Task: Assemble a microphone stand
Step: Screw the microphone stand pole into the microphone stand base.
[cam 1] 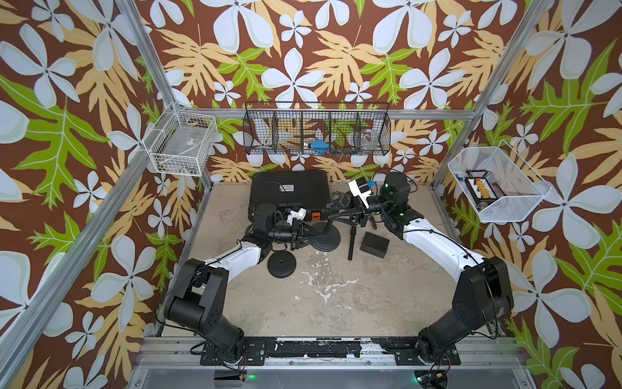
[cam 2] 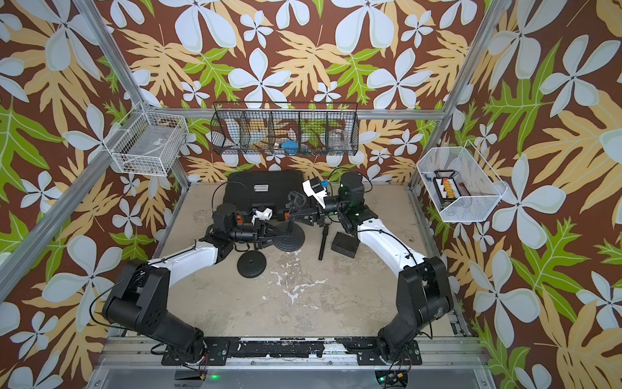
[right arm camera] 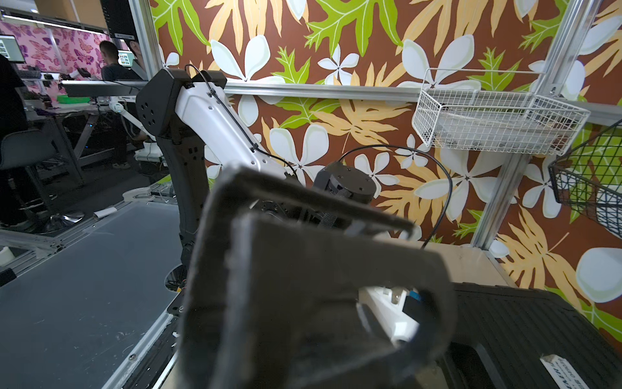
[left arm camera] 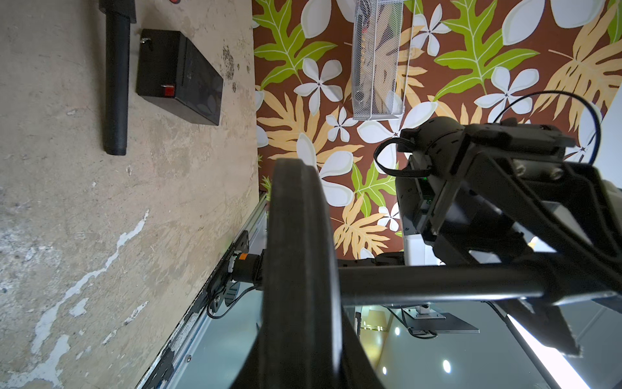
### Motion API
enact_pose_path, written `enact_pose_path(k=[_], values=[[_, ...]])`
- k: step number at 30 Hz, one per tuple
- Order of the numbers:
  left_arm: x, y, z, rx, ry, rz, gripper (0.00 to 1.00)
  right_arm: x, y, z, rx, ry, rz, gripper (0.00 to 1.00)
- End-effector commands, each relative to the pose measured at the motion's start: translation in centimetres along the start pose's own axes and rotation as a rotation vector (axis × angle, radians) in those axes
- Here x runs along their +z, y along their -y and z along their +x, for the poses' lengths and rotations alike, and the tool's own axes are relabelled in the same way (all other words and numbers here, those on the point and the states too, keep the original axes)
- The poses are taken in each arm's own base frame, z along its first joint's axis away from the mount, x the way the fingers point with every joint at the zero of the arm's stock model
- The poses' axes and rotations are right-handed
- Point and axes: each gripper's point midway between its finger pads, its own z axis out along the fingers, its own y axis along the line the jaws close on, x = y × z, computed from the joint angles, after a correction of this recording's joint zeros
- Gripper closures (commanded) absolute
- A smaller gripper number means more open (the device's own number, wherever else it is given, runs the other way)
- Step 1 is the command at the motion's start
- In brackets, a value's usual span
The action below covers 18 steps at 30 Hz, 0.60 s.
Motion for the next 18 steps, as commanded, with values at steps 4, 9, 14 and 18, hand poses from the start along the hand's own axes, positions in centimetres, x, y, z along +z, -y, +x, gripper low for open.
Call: enact_pose_path(k=[4,9,14,18], values=[[0.0,0.8,0.2,0.063,-0.013,0.02,1.0,-0.3,1.1,0.2,0.043,0.029,0.12,0.88],[-0.3,2.2,-0.3,0.077,0.032,0.059,1.0,-2.3,3.6,0.0,0.116,0.151,0.578,1.0],[-0.8,3.7,-0.8,0.086,0.093,0.092,1.0,-4.4,3.4,1.5,0.121,0.111,1.162,1.0],[-1.0,3.9,-1.1,0.085,0.123,0.092,1.0,-4.9,2.6,2.4,0.074,-0.008,1.438,1.0]])
